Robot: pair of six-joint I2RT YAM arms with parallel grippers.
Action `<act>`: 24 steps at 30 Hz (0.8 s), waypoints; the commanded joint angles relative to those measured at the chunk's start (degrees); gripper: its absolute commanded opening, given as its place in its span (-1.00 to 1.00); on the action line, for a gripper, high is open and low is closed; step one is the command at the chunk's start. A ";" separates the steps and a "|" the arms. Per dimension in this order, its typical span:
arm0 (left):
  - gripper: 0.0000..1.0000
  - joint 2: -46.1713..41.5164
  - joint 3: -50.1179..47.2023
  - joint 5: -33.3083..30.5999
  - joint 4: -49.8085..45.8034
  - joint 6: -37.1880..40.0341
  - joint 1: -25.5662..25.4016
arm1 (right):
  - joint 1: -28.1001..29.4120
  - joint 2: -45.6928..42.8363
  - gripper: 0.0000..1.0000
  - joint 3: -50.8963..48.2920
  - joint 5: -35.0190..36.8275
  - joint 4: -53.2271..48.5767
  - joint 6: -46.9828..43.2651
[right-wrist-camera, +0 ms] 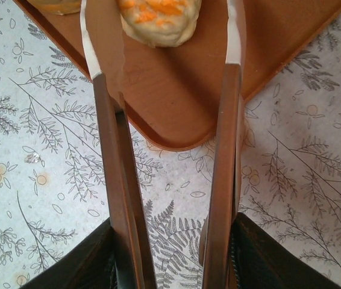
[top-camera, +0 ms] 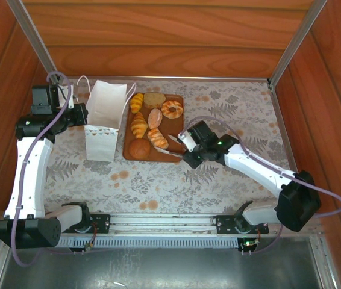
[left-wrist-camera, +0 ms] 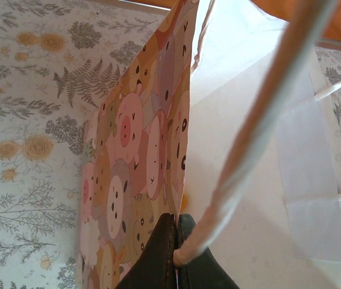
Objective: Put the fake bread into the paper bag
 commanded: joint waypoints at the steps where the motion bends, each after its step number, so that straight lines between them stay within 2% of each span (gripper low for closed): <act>1: -1.00 0.09 1.32 0.82 0.95 -0.50 -0.35 | 0.61 1.26 -0.04 0.09 -1.39 1.61 0.29; 7: -1.00 -0.09 1.27 0.74 1.00 -0.54 -0.38 | 0.70 2.09 -0.03 0.24 -2.65 1.75 1.14; 16: -1.00 -0.40 1.19 0.59 1.00 -0.54 -0.45 | 0.70 3.58 -0.08 0.10 -0.94 4.03 3.20; 18: -1.00 -0.36 1.23 0.65 0.96 -0.52 -0.40 | 0.77 3.17 -0.18 0.33 -0.42 4.33 3.79; 21: -1.00 -0.39 1.23 0.79 1.00 -0.50 -0.45 | 0.78 1.58 -0.46 1.10 1.36 2.98 4.28; 24: -1.00 -0.52 1.32 0.97 1.00 -0.63 -0.55 | 0.75 -1.29 -0.53 1.85 3.33 0.64 4.42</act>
